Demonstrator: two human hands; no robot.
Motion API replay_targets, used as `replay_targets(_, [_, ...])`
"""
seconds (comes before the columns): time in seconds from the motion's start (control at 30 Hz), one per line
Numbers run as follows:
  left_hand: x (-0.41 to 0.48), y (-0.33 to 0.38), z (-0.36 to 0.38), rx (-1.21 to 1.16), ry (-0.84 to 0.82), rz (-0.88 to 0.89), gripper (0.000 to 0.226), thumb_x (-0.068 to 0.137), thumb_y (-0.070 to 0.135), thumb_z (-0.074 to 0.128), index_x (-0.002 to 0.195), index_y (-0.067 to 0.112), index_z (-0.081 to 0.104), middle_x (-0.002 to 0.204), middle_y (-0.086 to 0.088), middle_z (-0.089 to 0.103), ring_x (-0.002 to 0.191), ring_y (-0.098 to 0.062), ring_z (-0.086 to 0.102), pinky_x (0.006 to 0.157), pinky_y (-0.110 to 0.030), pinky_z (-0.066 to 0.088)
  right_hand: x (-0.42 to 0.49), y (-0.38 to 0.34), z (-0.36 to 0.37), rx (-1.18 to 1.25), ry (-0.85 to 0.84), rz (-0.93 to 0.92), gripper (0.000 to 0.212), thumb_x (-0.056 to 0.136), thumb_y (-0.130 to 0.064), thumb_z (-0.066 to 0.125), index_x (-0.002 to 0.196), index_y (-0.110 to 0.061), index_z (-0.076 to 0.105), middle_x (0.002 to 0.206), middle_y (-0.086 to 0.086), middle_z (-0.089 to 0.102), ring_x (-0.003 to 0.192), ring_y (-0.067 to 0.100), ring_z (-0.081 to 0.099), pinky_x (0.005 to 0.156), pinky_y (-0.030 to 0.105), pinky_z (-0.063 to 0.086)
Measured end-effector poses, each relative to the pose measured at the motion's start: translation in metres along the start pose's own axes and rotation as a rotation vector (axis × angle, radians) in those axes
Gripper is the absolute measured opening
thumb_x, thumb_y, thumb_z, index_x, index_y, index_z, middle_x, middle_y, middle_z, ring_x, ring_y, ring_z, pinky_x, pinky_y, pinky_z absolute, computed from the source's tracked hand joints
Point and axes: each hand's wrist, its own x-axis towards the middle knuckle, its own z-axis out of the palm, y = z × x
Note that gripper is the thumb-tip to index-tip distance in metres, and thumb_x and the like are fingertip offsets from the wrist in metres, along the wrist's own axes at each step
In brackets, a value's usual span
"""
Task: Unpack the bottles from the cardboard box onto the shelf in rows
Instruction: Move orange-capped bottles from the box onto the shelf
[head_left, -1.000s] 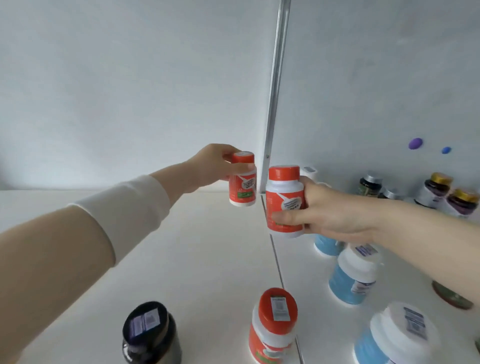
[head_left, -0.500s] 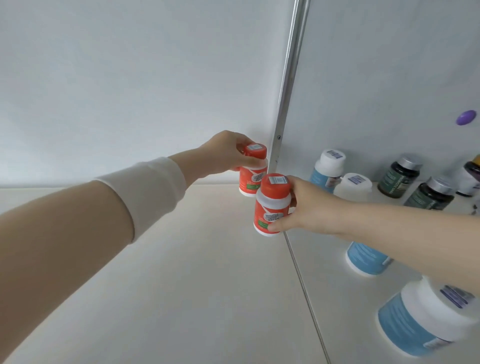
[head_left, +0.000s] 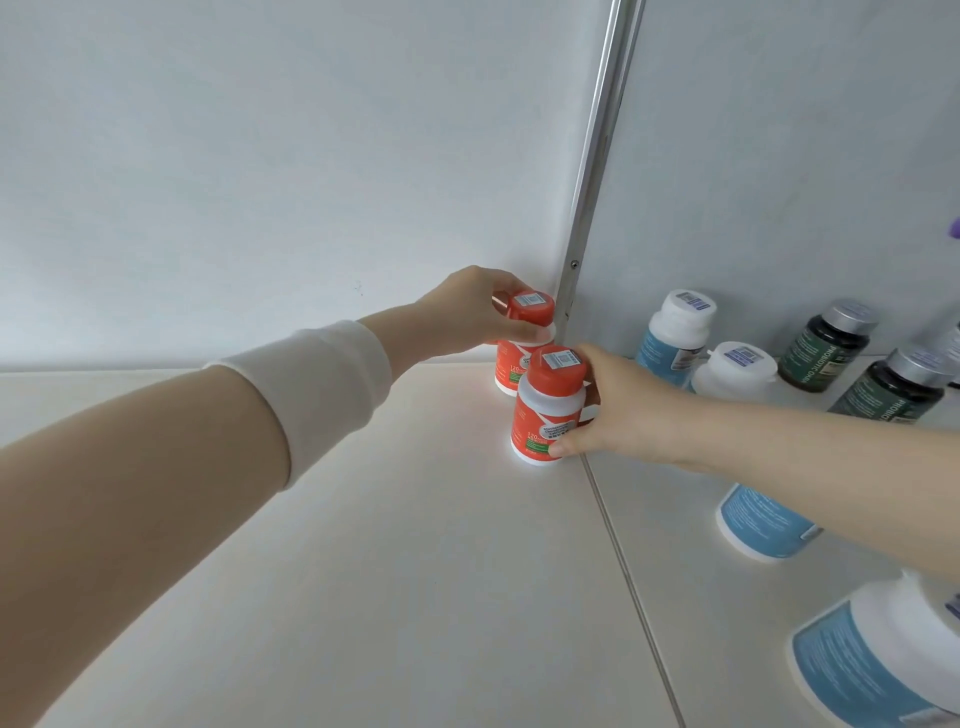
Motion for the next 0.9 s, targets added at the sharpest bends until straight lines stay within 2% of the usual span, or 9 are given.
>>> replay_targets(0.2, [0.000, 0.001, 0.003, 0.034, -0.004, 0.025, 0.046, 0.077, 0.028, 0.075, 0.118, 0.014, 0.060, 0.116, -0.003, 0.063, 0.103, -0.018, 0.059, 0.085, -0.025, 0.047, 0.003, 0.004, 0.000, -0.028, 0.011, 0.017, 0.073, 0.067, -0.005, 0.081, 0.127, -0.018, 0.041, 0.120, -0.005, 0.057, 0.111, 0.016, 0.057, 0.098, 0.032, 0.047])
replay_targets(0.3, [-0.001, 0.001, 0.005, 0.025, -0.009, 0.018, 0.046, 0.079, 0.026, 0.073, 0.120, 0.014, 0.057, 0.118, -0.003, 0.061, 0.100, -0.017, 0.057, 0.085, -0.025, 0.045, 0.002, 0.003, 0.001, -0.023, 0.001, 0.001, 0.073, 0.067, -0.004, 0.080, 0.129, -0.019, 0.044, 0.121, -0.004, 0.060, 0.111, 0.015, 0.058, 0.098, 0.032, 0.047])
replay_targets(0.4, [-0.003, 0.007, 0.003, 0.051, -0.040, -0.002, 0.056, 0.080, 0.025, 0.072, 0.129, 0.014, 0.048, 0.124, -0.003, 0.056, 0.101, -0.016, 0.053, 0.085, -0.026, 0.043, -0.002, -0.003, -0.004, -0.048, -0.070, -0.002, 0.062, 0.070, -0.005, 0.079, 0.123, -0.020, 0.051, 0.113, -0.007, 0.062, 0.106, 0.013, 0.060, 0.094, 0.026, 0.046])
replay_targets(0.5, [-0.008, 0.028, -0.012, 0.106, -0.009, 0.007, 0.059, 0.080, 0.028, 0.072, 0.131, 0.014, 0.046, 0.127, -0.003, 0.056, 0.102, -0.018, 0.056, 0.088, -0.028, 0.046, -0.013, -0.011, -0.018, -0.166, -0.019, -0.009, 0.046, 0.072, -0.020, 0.079, 0.111, -0.024, 0.055, 0.118, -0.003, 0.060, 0.109, 0.015, 0.058, 0.101, 0.033, 0.045])
replay_targets(0.63, [-0.027, 0.074, -0.037, 0.375, 0.077, 0.032, 0.047, 0.083, 0.035, 0.067, 0.125, 0.017, 0.054, 0.127, 0.000, 0.058, 0.112, -0.019, 0.054, 0.091, -0.028, 0.041, -0.036, -0.028, -0.043, -0.281, 0.093, -0.011, 0.072, 0.079, -0.032, 0.072, 0.139, -0.012, 0.037, 0.139, 0.002, 0.048, 0.123, 0.017, 0.049, 0.102, 0.027, 0.039])
replay_targets(0.77, [-0.059, 0.125, -0.036, 0.674, 0.104, 0.108, 0.043, 0.088, 0.033, 0.061, 0.126, 0.013, 0.053, 0.129, -0.005, 0.057, 0.123, -0.023, 0.046, 0.095, -0.028, 0.036, -0.074, -0.037, -0.065, -0.366, 0.238, -0.043, 0.067, 0.084, -0.039, 0.064, 0.139, -0.014, 0.036, 0.142, 0.002, 0.044, 0.127, 0.017, 0.045, 0.101, 0.026, 0.034])
replay_targets(0.9, [-0.102, 0.170, -0.005, 0.888, 0.124, 0.142, 0.046, 0.089, 0.035, 0.058, 0.129, 0.012, 0.050, 0.131, -0.005, 0.054, 0.123, -0.025, 0.046, 0.098, -0.035, 0.038, -0.129, -0.032, -0.078, -0.510, 0.350, -0.082, 0.062, 0.089, -0.036, 0.057, 0.141, -0.012, 0.032, 0.146, 0.005, 0.038, 0.133, 0.020, 0.038, 0.103, 0.028, 0.032])
